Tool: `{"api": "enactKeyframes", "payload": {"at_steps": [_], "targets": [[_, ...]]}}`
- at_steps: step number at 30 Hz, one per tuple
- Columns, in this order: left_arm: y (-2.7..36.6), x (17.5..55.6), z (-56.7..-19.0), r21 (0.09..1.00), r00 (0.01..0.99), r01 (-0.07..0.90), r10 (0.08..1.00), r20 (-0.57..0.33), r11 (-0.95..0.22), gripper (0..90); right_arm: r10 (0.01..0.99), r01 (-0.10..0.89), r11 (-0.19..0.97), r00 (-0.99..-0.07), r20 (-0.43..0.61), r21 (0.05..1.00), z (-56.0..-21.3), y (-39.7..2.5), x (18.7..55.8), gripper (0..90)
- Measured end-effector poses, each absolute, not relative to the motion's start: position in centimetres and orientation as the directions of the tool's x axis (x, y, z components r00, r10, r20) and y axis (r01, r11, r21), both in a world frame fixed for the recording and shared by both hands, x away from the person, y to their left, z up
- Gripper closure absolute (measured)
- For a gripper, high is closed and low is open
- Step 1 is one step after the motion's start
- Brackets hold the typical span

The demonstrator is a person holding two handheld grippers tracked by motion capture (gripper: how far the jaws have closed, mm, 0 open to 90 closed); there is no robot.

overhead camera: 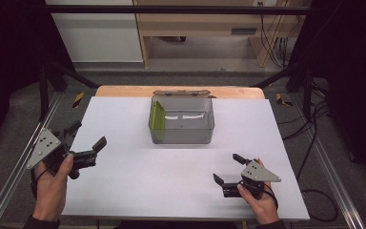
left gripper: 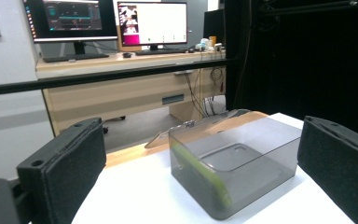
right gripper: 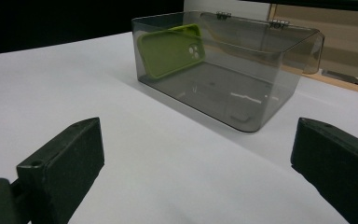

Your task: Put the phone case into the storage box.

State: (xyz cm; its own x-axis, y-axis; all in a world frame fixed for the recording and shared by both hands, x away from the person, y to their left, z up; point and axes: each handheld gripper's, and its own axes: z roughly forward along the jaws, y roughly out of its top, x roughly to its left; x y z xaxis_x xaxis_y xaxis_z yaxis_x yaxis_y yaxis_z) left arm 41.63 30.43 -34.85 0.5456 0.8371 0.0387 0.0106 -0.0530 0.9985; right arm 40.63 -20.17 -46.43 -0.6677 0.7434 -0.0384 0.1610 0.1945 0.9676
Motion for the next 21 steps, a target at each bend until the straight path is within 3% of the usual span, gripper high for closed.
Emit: {"api": "enactKeyframes", "payload": {"at_steps": [21], "targets": [[33.2, 41.1, -39.8, 0.998, 0.491, 0.063, 0.871, -0.018, -0.014, 0.8, 0.744, 0.159, 0.193, -0.667, -0.039, 0.968, -46.4, -20.1, 40.6, 2.7]]}}
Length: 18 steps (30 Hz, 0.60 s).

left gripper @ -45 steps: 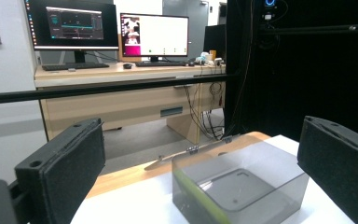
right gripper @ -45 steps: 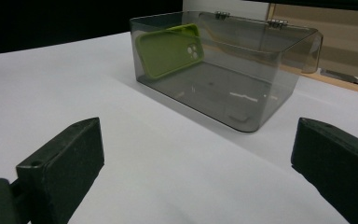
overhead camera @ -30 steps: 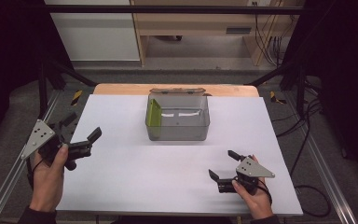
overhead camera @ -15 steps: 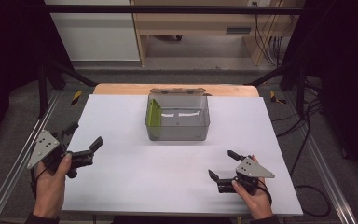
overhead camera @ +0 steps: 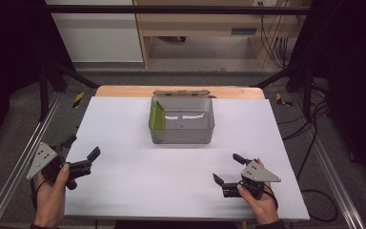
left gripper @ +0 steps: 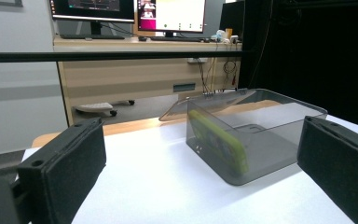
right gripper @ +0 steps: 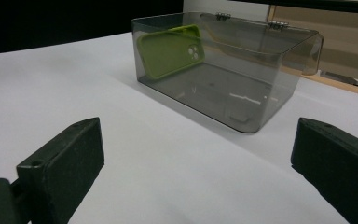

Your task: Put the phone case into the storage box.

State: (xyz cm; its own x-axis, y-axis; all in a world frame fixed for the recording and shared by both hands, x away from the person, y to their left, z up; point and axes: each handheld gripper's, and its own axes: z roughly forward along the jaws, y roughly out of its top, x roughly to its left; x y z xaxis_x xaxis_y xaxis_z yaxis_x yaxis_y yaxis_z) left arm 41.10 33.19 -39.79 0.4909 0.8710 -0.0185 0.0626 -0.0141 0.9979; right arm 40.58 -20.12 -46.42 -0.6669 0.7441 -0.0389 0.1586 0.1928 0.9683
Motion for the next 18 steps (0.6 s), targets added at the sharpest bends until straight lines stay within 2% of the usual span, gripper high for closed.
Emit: {"api": "enactKeyframes", "payload": {"at_steps": [18], "targets": [[34.4, 39.8, -41.9, 0.998, 0.472, 0.056, 0.881, -0.031, 0.005, 0.9, 0.742, 0.159, 0.202, -0.668, -0.045, 0.966, -46.5, -20.1, 40.6, 2.7]]}}
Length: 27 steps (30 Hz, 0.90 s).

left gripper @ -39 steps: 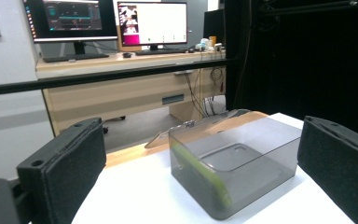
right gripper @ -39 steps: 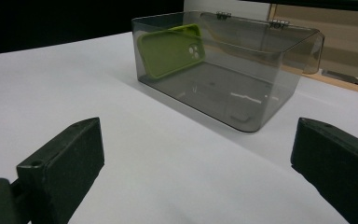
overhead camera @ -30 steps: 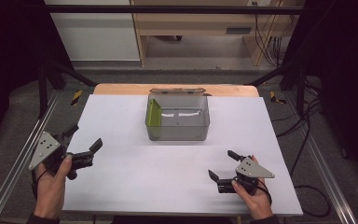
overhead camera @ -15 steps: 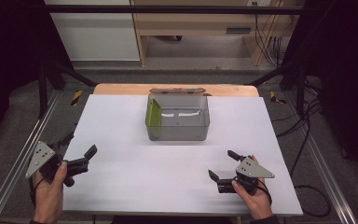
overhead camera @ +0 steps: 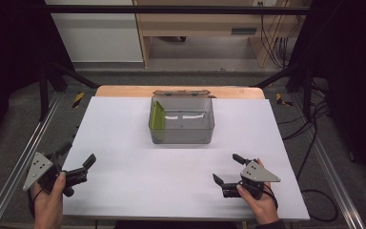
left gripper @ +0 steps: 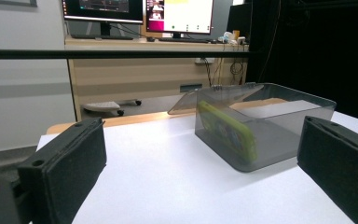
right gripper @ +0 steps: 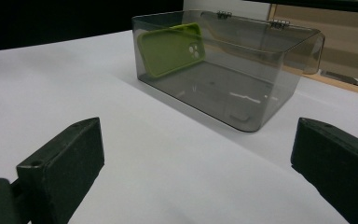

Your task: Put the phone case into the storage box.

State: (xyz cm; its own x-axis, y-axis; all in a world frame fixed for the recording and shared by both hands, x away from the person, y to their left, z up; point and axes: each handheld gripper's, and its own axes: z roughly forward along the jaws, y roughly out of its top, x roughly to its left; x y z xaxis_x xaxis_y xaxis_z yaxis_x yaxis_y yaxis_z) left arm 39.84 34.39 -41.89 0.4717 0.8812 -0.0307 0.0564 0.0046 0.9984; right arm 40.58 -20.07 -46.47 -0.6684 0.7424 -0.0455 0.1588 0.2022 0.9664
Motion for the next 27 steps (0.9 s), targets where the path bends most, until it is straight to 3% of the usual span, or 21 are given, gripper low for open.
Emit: {"api": "enactKeyframes", "payload": {"at_steps": [27], "targets": [[32.6, 39.3, -44.5, 0.996, 0.514, 0.085, 0.858, -0.008, -0.041, 1.0, 0.741, 0.141, 0.212, -0.669, -0.064, 0.967, -46.6, -20.1, 40.6, 2.9]]}}
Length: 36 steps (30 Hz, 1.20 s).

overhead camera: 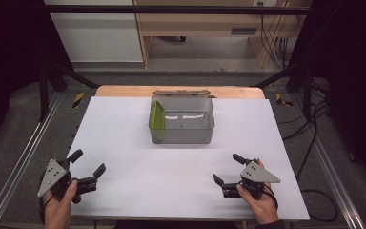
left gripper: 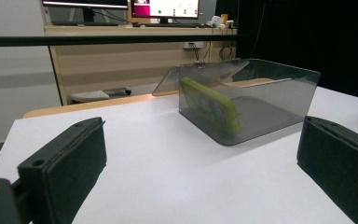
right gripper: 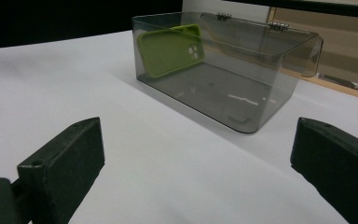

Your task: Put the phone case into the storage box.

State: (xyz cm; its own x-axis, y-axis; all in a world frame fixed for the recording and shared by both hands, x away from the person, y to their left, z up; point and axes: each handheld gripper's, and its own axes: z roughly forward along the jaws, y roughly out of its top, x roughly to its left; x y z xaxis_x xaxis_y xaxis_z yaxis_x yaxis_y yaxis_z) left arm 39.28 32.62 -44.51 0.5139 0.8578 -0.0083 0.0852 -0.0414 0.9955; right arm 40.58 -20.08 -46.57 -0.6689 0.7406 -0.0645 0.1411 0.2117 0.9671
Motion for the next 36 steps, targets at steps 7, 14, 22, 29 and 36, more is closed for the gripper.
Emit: {"api": "enactKeyframes", "payload": {"at_steps": [7, 14, 22, 29, 36], "targets": [[32.5, 39.4, -45.5, 0.994, 0.517, 0.102, 0.855, -0.031, -0.026, 1.2, 0.74, 0.126, 0.219, -0.668, -0.081, 0.968, -46.6, -20.0, 40.5, 3.0], [32.3, 39.3, -45.7, 0.995, 0.523, 0.099, 0.852, -0.027, -0.03, 1.3, 0.743, 0.119, 0.212, -0.665, -0.081, 0.97, -46.6, -20.1, 40.5, 3.0], [32.3, 39.3, -46.2, 0.994, 0.531, 0.107, 0.846, -0.037, -0.023, 1.4, 0.745, 0.1, 0.211, -0.66, -0.094, 0.972, -46.6, -20.2, 40.5, 3.1], [32.3, 39.1, -46.5, 0.994, 0.531, 0.105, 0.847, -0.04, -0.019, 1.4, 0.76, 0.072, 0.185, -0.643, -0.096, 0.98, -46.5, -20.9, 40.3, 3.0], [32.2, 39.0, -46.6, 0.995, 0.534, 0.099, 0.844, -0.038, -0.019, 1.3, 0.776, 0.048, 0.169, -0.622, -0.103, 0.984, -46.5, -21.9, 40.0, 2.9]]}}
